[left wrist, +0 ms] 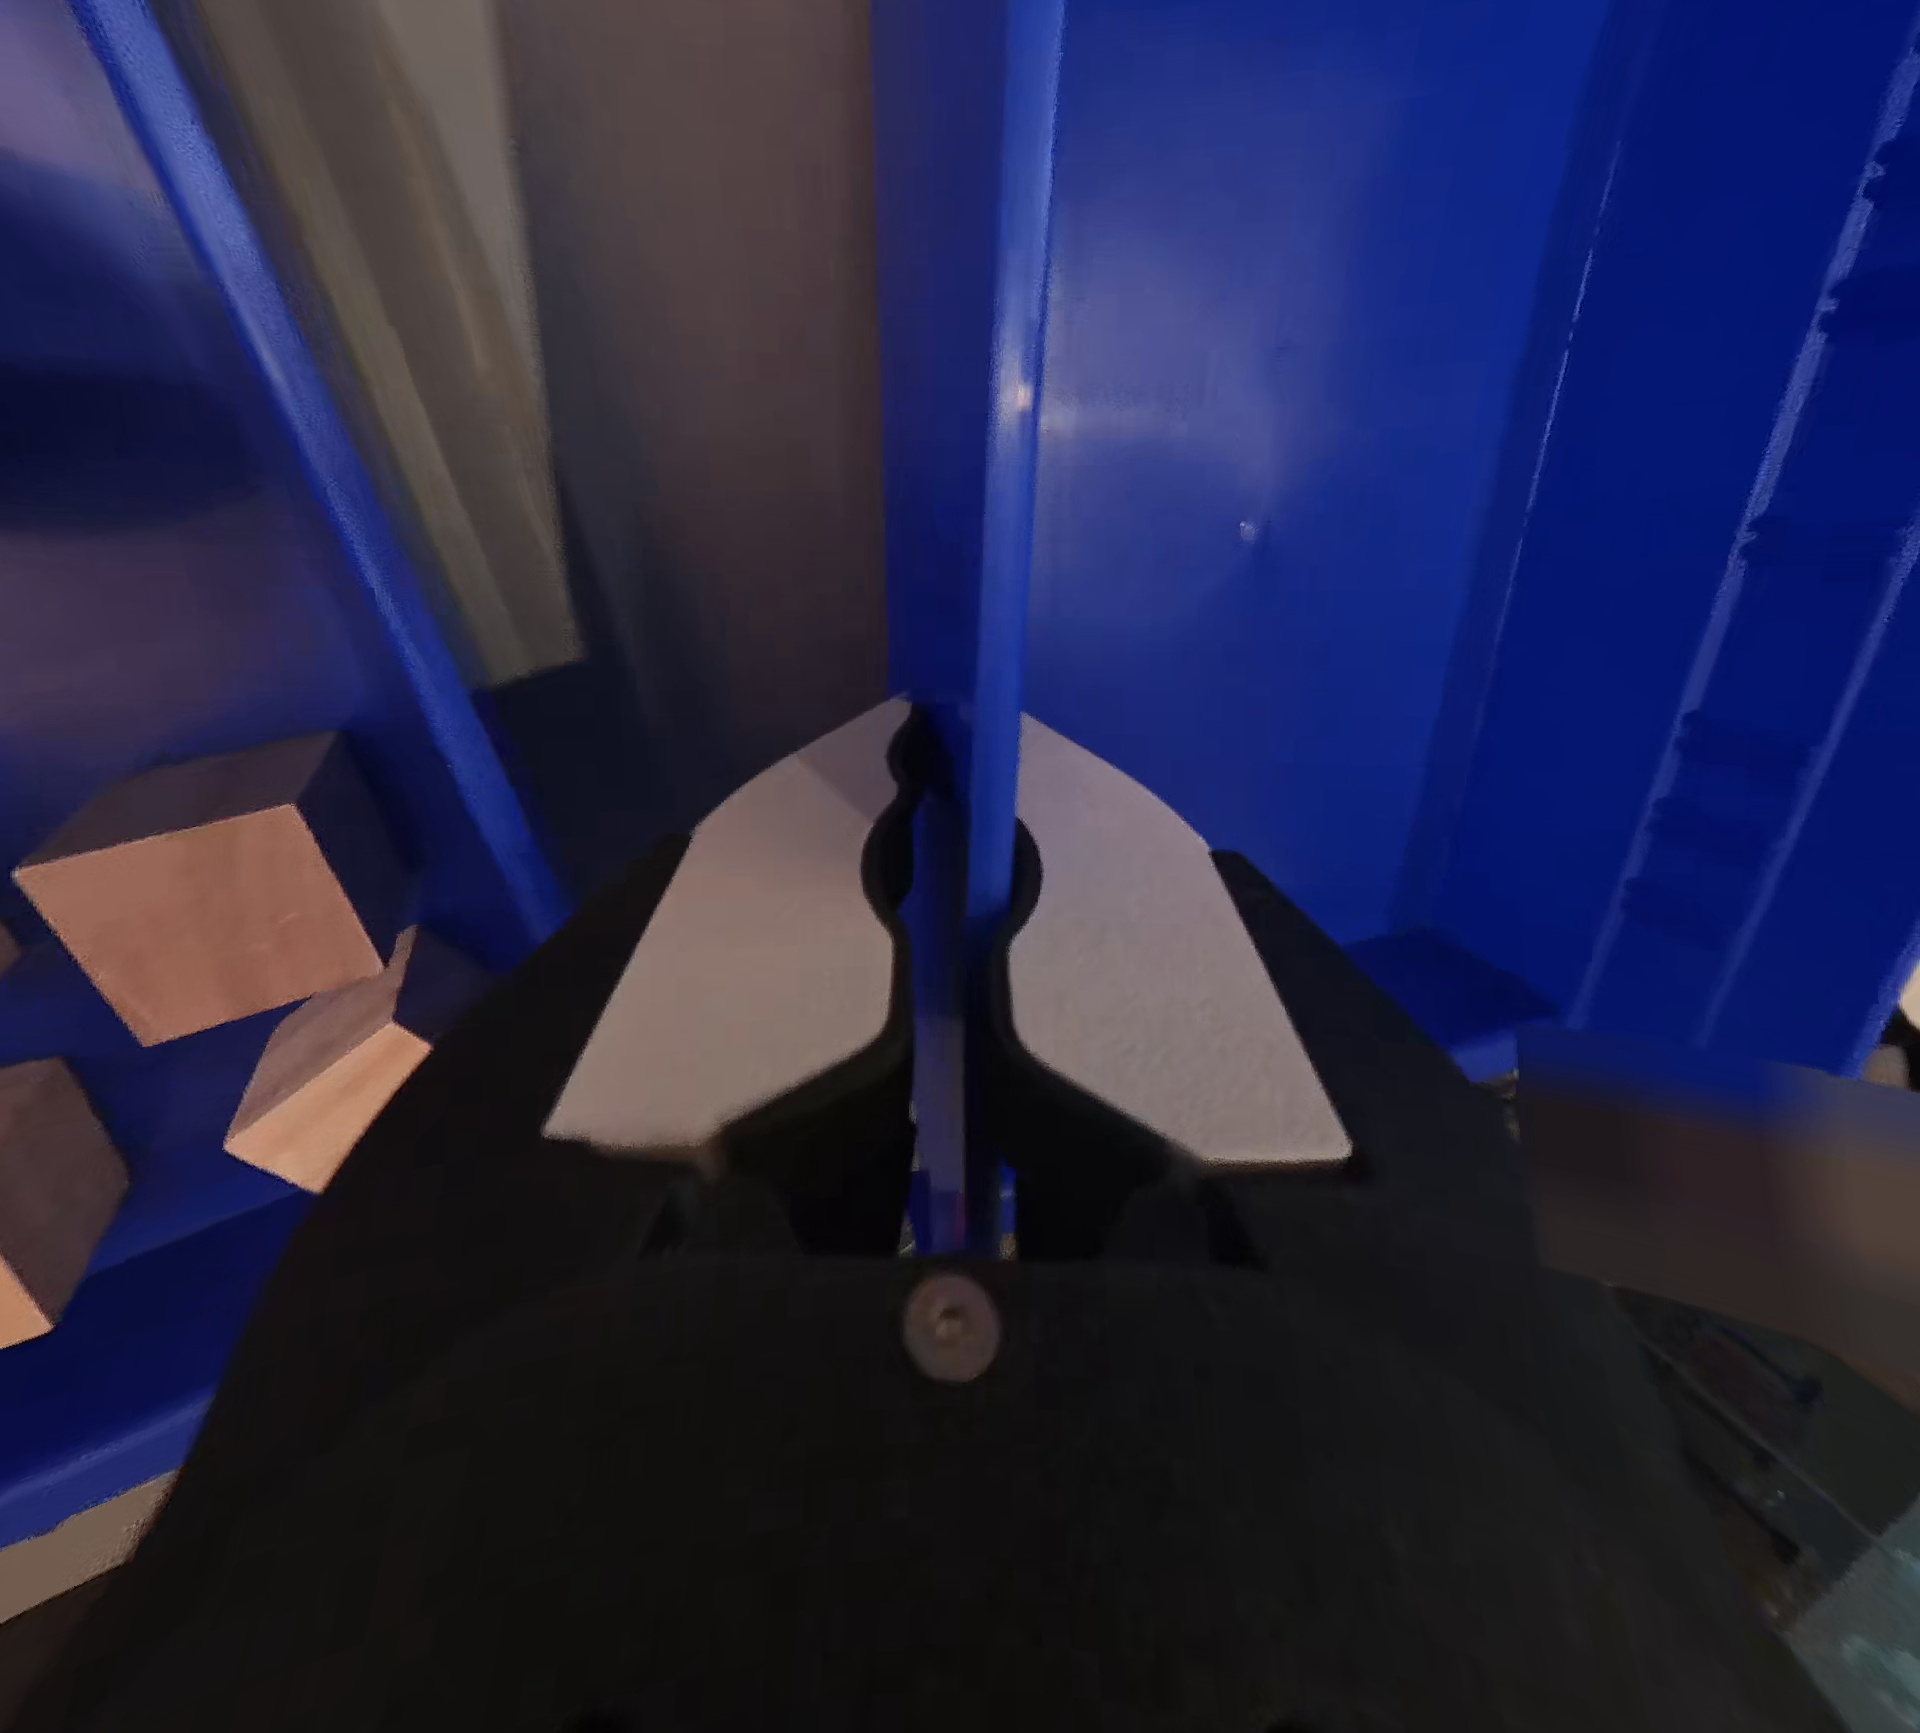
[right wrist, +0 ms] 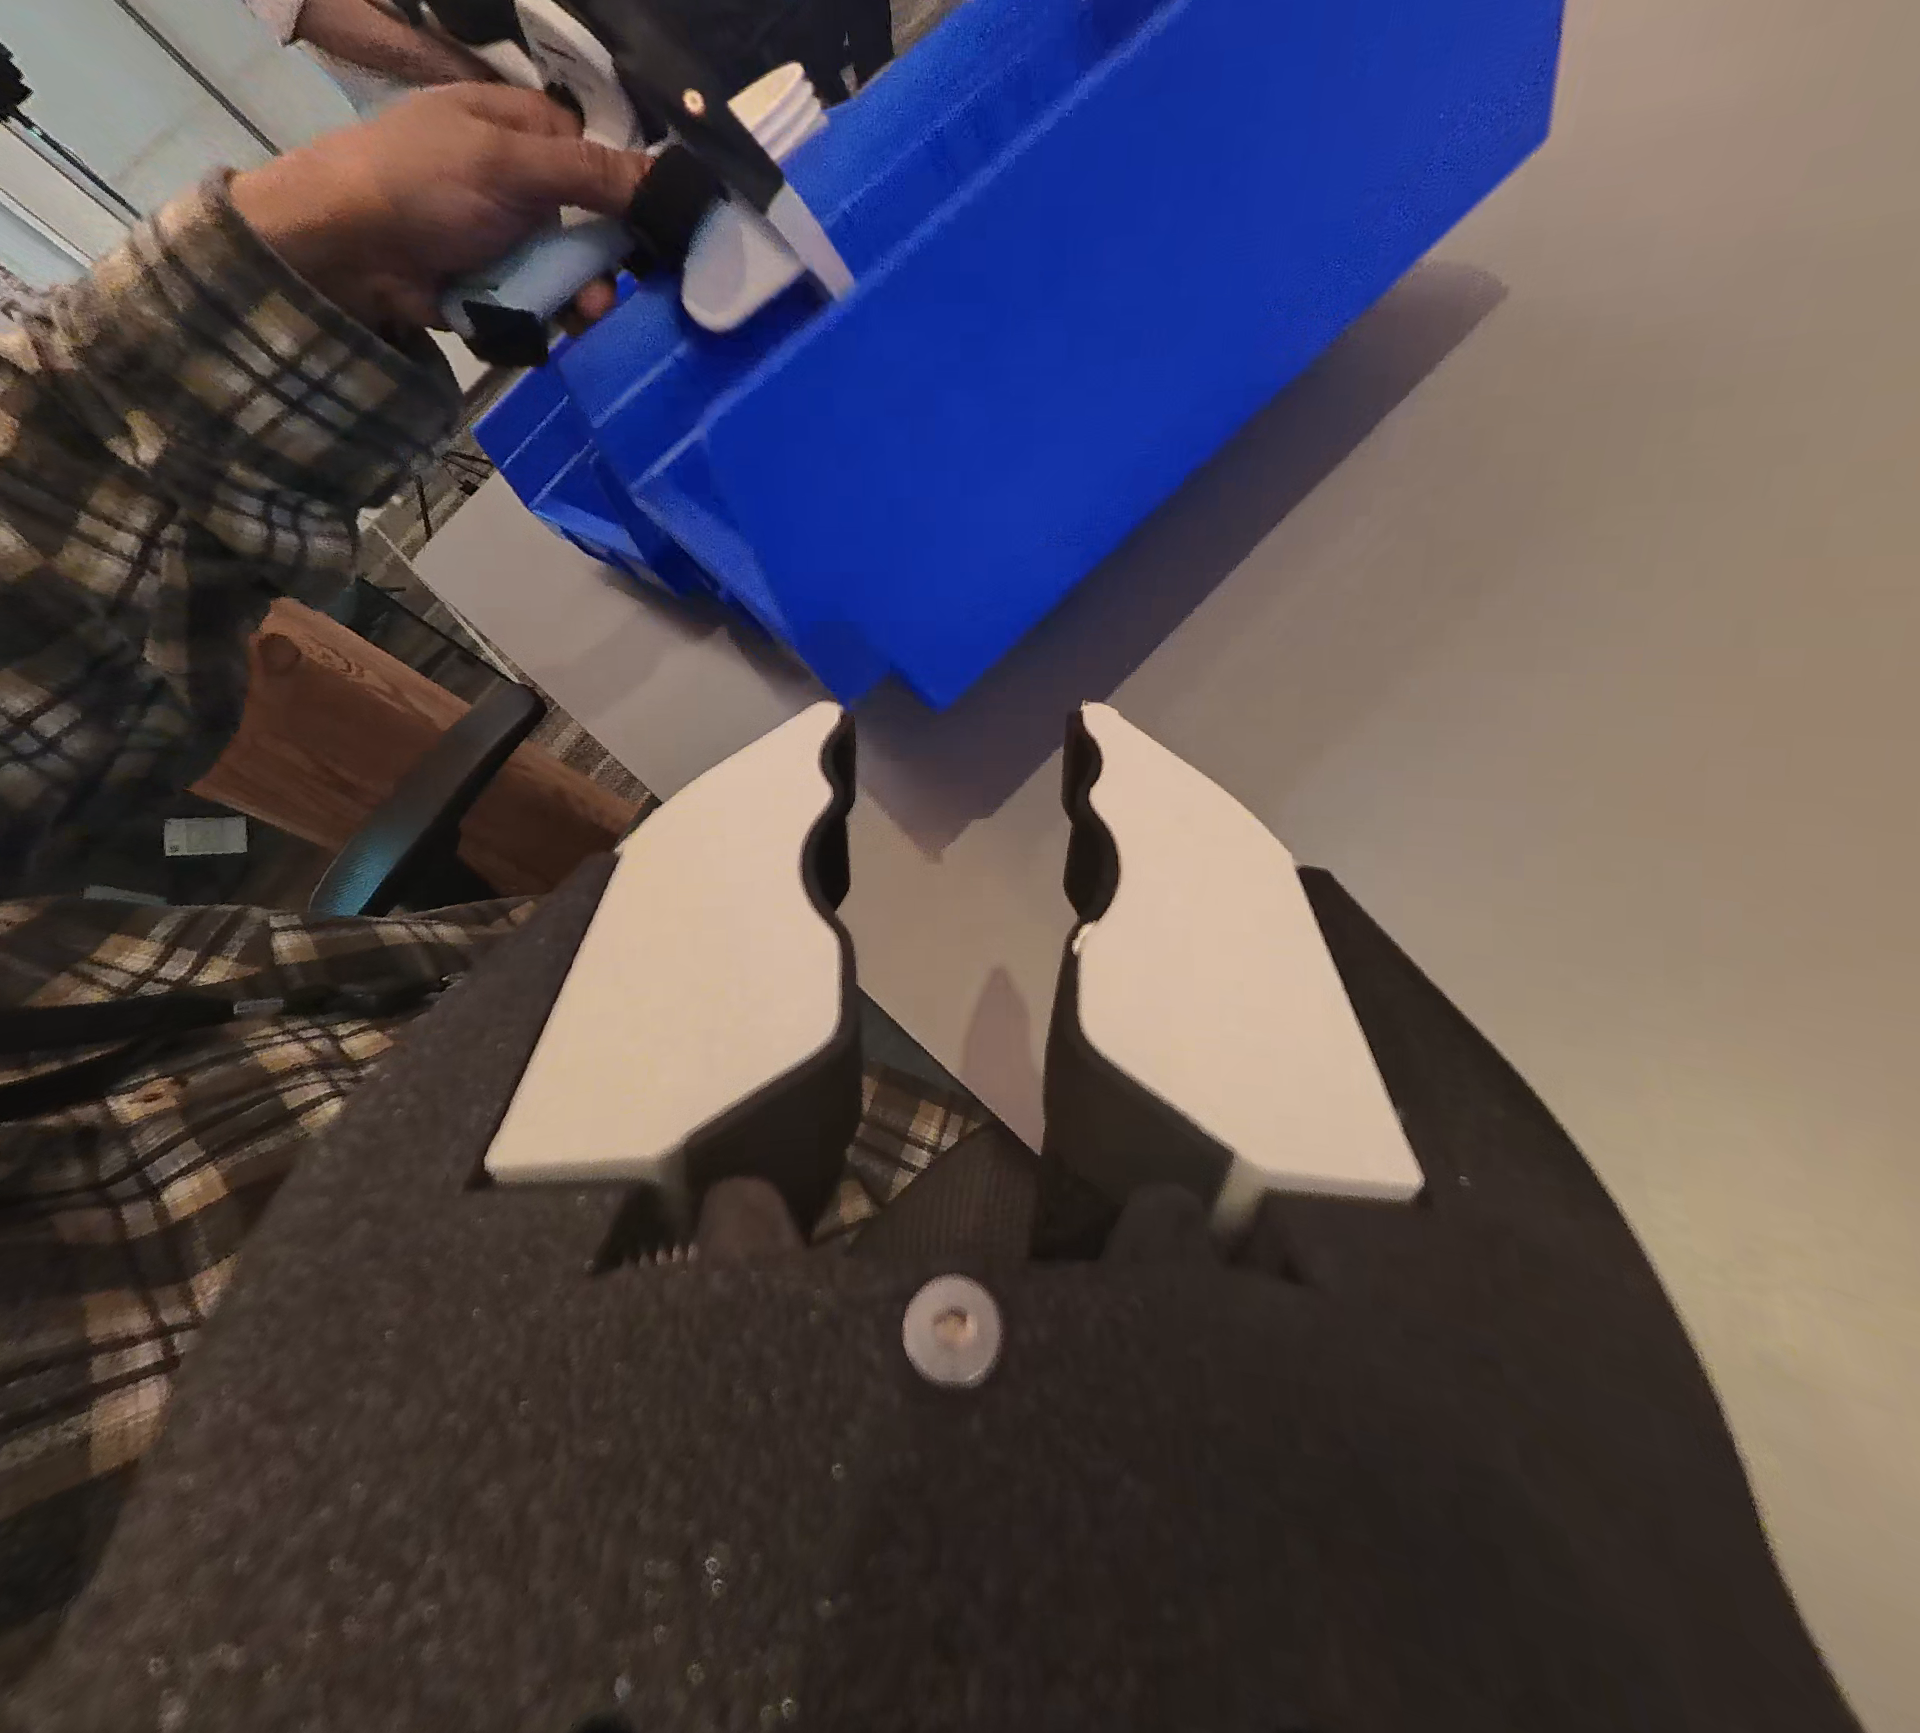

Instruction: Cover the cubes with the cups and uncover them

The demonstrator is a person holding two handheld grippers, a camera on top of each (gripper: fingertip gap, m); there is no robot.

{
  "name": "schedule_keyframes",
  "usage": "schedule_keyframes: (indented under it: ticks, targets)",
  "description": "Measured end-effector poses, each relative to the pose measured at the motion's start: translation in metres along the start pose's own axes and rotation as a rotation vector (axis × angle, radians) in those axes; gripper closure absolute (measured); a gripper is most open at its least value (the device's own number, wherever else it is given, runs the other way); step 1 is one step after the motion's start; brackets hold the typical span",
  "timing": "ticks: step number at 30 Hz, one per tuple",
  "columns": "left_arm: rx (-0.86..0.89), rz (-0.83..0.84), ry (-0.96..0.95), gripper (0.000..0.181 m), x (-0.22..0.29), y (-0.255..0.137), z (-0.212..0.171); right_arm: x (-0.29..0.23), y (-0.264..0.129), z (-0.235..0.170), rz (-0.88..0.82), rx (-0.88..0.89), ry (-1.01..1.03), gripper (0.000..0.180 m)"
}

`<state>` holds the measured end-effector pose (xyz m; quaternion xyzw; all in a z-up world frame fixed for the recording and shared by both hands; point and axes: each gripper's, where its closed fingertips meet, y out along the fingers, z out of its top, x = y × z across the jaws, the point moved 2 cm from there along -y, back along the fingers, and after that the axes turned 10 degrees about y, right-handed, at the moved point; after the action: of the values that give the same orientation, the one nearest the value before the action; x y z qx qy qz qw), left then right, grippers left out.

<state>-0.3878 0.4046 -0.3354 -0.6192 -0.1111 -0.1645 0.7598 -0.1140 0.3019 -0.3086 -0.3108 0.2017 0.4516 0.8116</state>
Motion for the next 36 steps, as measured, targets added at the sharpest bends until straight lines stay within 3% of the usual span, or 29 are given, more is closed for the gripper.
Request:
schedule_keyframes:
  ticks: [5,10,16,20,24,29,34,36]
  targets:
    - [-0.029,0.006,-0.012,0.164,-0.001,0.02,-0.008,0.001,0.003,-0.001,-0.006,-0.015,-0.002,0.137]
    - [0.009,-0.094,0.017,0.154,0.014,0.01,-0.005,0.001,0.004,0.003,-0.042,-0.023,-0.006,0.119]
    - [0.213,-0.24,0.132,0.15,0.033,-0.061,0.007,-0.003,0.012,0.021,-0.125,-0.082,0.03,0.111]
    - [0.369,-0.345,0.251,0.148,0.04,-0.122,-0.014,0.004,0.031,0.031,-0.228,-0.194,0.017,0.108]
    - [0.503,-0.322,0.342,0.143,0.016,-0.164,-0.051,0.019,0.054,0.041,-0.339,-0.287,0.039,0.109]
    - [0.623,-0.253,0.364,0.14,-0.038,-0.185,-0.091,0.04,0.082,0.036,-0.487,-0.467,0.084,0.111]
    - [0.684,-0.258,0.346,0.14,-0.083,-0.184,-0.111,0.049,0.098,0.026,-0.609,-0.631,0.136,0.129]
    - [0.701,-0.293,0.353,0.141,-0.092,-0.185,-0.114,0.053,0.102,0.025,-0.652,-0.686,0.156,0.145]
